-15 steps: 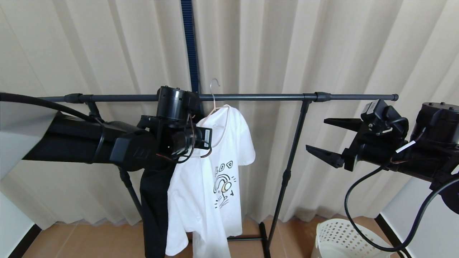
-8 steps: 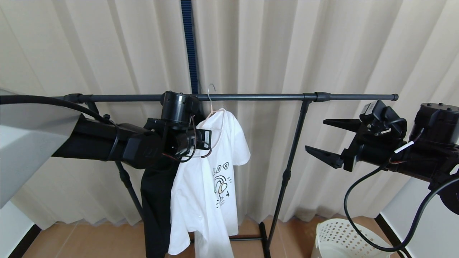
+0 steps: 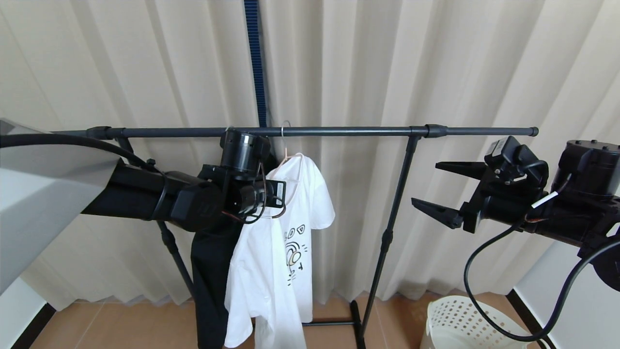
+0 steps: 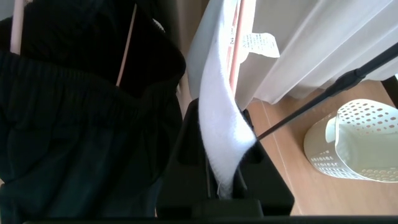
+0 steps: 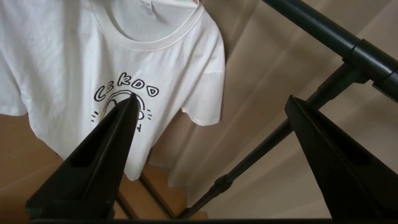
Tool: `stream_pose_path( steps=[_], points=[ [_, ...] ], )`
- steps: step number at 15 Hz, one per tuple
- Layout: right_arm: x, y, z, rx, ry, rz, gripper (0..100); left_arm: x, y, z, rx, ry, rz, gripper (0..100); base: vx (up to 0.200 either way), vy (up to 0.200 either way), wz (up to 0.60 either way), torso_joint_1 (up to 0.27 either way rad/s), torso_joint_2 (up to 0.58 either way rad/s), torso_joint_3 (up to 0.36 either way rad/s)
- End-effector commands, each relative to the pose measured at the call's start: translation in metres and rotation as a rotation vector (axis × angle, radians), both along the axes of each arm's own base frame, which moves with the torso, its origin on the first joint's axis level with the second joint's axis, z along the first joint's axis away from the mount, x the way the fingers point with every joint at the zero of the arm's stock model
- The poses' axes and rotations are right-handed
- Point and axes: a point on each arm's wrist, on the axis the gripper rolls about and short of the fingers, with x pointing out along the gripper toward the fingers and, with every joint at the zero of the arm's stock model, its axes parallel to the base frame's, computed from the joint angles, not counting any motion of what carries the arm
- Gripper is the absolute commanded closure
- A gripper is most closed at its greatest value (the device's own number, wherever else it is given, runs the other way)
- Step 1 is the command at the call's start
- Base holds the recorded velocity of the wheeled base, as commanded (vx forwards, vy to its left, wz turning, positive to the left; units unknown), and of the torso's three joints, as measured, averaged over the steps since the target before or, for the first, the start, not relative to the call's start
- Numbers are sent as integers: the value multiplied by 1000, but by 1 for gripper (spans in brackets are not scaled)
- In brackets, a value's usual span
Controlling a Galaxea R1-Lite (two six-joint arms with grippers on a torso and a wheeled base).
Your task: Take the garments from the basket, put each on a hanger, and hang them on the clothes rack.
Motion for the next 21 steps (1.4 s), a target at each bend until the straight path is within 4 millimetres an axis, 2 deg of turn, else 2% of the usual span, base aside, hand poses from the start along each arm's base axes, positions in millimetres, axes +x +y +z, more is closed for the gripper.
stream_pose_path(
  steps=[1, 8, 13, 14, 16, 17, 19, 21],
  points=[
    [0, 0, 0, 0, 1, 1, 0, 1, -1, -4, 4, 9, 1, 100, 0, 0, 0, 0, 0, 0],
    [0, 0, -1, 0, 2, 1, 0, 3, -1, -15, 18, 33, 2, 100, 0, 0, 0, 0, 0, 0],
    [3, 1, -4, -3, 12, 3, 0, 4, 2, -15, 20, 36, 9, 100, 0, 0, 0, 0, 0, 0],
    [3, 1, -4, -3, 10, 3, 0, 3, 3, -15, 20, 34, 8, 0, 0, 0, 0, 0, 0, 0],
    [2, 1, -2, -2, 6, 1, 0, 1, 3, -10, 18, 24, 5, 0, 0, 0, 0, 0, 0, 0],
    [1, 1, -2, -1, 4, 2, 0, -2, 3, -1, 7, 7, 3, 0, 0, 0, 0, 0, 0, 0],
    [1, 1, -2, -1, 4, 2, 0, -15, 6, 17, -7, -23, -2, 0, 0, 0, 0, 0, 0, 0],
    [0, 1, -1, -1, 4, 4, 0, -40, 18, 46, -31, -78, -5, 0, 0, 0, 0, 0, 0, 0]
  ],
)
